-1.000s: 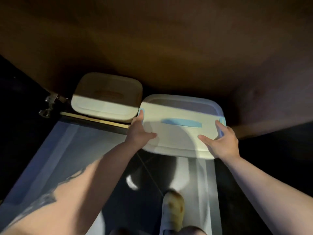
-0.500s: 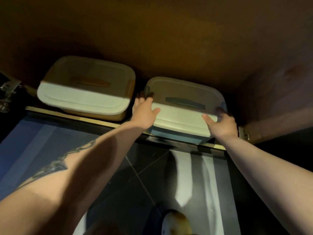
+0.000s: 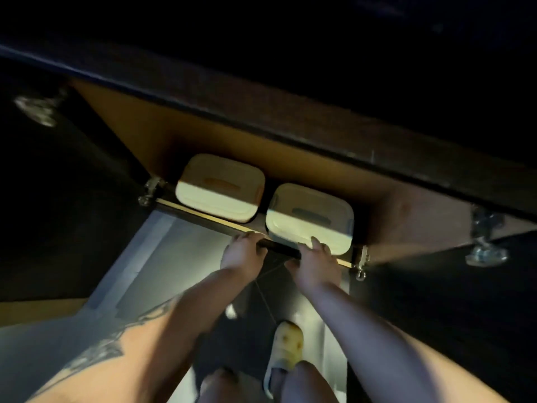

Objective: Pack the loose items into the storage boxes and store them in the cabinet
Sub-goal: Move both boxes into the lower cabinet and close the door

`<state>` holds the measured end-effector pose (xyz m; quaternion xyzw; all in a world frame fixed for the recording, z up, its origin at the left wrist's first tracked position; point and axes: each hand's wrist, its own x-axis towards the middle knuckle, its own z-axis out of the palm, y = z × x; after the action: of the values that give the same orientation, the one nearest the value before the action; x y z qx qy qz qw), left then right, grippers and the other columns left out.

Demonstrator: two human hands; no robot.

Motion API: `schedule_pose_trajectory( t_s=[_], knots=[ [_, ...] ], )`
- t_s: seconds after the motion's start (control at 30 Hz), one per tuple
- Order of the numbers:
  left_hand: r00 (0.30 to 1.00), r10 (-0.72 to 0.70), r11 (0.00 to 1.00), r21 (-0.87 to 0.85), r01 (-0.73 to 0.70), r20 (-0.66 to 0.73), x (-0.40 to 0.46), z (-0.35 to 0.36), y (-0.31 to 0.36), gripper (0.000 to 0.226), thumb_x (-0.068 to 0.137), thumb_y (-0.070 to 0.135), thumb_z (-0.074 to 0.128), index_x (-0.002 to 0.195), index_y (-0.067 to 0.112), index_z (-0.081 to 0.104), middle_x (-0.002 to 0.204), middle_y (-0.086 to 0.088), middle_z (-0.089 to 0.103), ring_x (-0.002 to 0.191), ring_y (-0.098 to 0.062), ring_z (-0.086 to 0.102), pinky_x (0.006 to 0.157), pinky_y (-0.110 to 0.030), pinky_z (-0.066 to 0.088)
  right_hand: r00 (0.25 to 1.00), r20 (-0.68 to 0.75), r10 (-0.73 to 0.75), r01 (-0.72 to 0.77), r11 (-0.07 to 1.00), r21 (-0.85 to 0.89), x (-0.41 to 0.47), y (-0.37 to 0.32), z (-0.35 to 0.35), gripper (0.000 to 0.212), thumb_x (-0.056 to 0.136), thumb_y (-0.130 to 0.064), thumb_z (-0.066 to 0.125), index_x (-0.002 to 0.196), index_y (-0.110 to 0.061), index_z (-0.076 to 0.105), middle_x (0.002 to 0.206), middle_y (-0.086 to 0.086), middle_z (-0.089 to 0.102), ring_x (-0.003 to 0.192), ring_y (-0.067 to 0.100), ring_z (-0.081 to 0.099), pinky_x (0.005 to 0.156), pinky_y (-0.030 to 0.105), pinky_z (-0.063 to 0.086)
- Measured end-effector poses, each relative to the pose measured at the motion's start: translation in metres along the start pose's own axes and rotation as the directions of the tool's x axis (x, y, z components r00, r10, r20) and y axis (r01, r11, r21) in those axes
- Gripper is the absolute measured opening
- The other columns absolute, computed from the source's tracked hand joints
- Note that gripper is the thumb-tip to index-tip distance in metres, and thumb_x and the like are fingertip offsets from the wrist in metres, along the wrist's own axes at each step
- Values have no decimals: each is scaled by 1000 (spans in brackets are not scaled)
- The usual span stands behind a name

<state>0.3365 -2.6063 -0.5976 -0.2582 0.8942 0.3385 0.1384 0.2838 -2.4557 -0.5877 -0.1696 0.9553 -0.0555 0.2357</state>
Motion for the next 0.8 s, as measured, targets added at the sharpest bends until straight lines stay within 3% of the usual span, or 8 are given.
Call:
schedule_pose_trajectory(
  t_s=[0.2, 0.4, 0.53, 0.67, 0.8],
  knots=[
    [978, -94, 995, -33, 90, -188, -105, -139, 22, 36, 88, 28, 55, 124, 27, 57, 130, 3, 57, 122, -19, 46, 99, -28, 37, 963, 53, -263, 266, 963, -38, -77, -100, -117, 43, 90, -37, 55, 131, -27, 47, 144, -1, 36, 129, 23, 36, 98, 36, 37],
    [864, -247, 969, -93, 230, -439, -180, -249, -29, 41, 89, 28, 55, 129, 22, 54, 134, 2, 55, 123, -19, 49, 103, -33, 38, 803, 72, -592, 595, 787, -163, -109, -230, -181, 49, 92, -47, 47, 136, -26, 43, 144, 2, 37, 130, 24, 33, 100, 36, 36],
    [697, -352, 933, -174, 314, -625, -231, -311, -97, 42, 89, 27, 57, 131, 21, 53, 136, 2, 53, 125, -18, 47, 105, -34, 37, 656, 11, -755, 743, 643, -185, -137, -325, -183, 50, 92, -46, 50, 138, -26, 43, 147, 1, 36, 133, 23, 33, 102, 37, 37],
    [542, -501, 856, -291, 428, -675, -280, -360, -184, 45, 91, 25, 53, 136, 21, 47, 142, -2, 46, 128, -23, 44, 108, -37, 35, 525, 24, -851, 836, 510, -201, -164, -427, -160, 51, 92, -43, 51, 140, -28, 41, 149, -1, 34, 135, 21, 30, 105, 37, 32],
    [516, -620, 783, -422, 457, -592, -315, -375, -269, 49, 95, 27, 49, 142, 20, 37, 151, -3, 34, 136, -24, 35, 111, -38, 31, 455, 80, -887, 886, 442, -140, -189, -515, -114, 55, 94, -40, 48, 145, -27, 32, 155, 0, 25, 142, 18, 17, 113, 36, 19]
  ],
)
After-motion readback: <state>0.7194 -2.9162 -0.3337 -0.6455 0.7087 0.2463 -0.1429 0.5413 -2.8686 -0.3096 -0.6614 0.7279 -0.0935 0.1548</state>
